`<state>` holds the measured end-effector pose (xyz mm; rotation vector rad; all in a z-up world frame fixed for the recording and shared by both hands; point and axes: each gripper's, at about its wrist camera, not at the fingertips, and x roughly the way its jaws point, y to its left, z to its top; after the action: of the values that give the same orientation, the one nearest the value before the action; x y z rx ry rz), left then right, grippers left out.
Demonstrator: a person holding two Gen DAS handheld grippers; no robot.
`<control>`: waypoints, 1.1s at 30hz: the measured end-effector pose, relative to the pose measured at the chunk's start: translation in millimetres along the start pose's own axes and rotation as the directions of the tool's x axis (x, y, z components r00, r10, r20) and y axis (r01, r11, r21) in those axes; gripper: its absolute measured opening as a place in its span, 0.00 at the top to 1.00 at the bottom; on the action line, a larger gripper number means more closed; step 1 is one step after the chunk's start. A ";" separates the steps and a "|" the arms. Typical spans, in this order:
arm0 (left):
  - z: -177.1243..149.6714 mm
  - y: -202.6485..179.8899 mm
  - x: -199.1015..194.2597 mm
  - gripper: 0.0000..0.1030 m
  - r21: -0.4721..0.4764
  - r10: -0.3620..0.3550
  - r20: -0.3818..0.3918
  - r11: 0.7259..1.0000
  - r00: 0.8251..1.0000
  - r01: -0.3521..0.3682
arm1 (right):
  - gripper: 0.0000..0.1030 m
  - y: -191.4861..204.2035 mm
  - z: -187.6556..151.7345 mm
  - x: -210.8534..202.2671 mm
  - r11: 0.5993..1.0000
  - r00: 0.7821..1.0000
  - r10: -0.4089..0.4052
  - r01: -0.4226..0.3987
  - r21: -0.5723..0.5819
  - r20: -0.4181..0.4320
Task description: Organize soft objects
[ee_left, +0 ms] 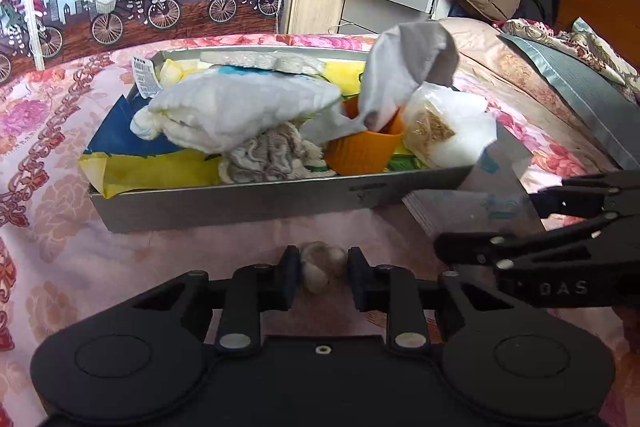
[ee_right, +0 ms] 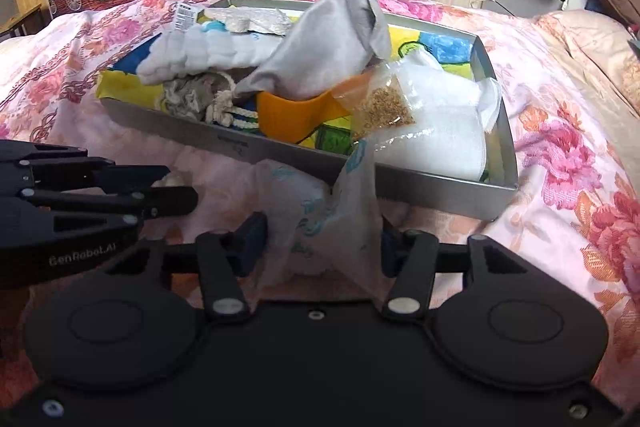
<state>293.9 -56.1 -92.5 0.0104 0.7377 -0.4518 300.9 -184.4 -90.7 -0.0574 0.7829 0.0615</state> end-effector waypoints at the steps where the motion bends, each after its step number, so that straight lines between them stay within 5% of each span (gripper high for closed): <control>1: -0.7 -2.7 -2.8 0.73 0.004 0.002 0.002 1.000 1.000 -0.002 | 0.59 0.0 0.6 -3.5 1.000 1.000 0.005 -0.005 0.001 0.002; 15: 15.2 -17.7 -67.0 0.73 -0.020 0.014 0.096 1.000 0.995 -0.012 | 0.69 1.8 10.4 -61.8 0.997 0.989 0.079 -0.081 0.017 0.124; 21: 27.9 -23.9 -81.7 0.73 -0.044 0.027 0.156 0.999 0.987 -0.021 | 0.69 -30.8 22.9 -82.0 0.990 0.967 0.008 -0.043 0.131 0.256; 29: 64.4 -25.7 -64.6 0.73 -0.009 0.050 0.198 0.999 0.979 -0.050 | 0.68 -83.9 55.2 -71.2 0.976 0.902 -0.097 0.004 0.216 0.420; 33: 102.4 -30.3 -42.5 0.73 -0.014 0.067 0.231 0.998 0.971 -0.065 | 0.67 -101.8 65.8 -45.2 0.975 0.915 -0.096 0.007 0.222 0.391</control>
<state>320.4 -83.7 15.8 -0.0238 0.5081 -0.3796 323.0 -282.5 -9.3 0.1392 0.3728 -0.0625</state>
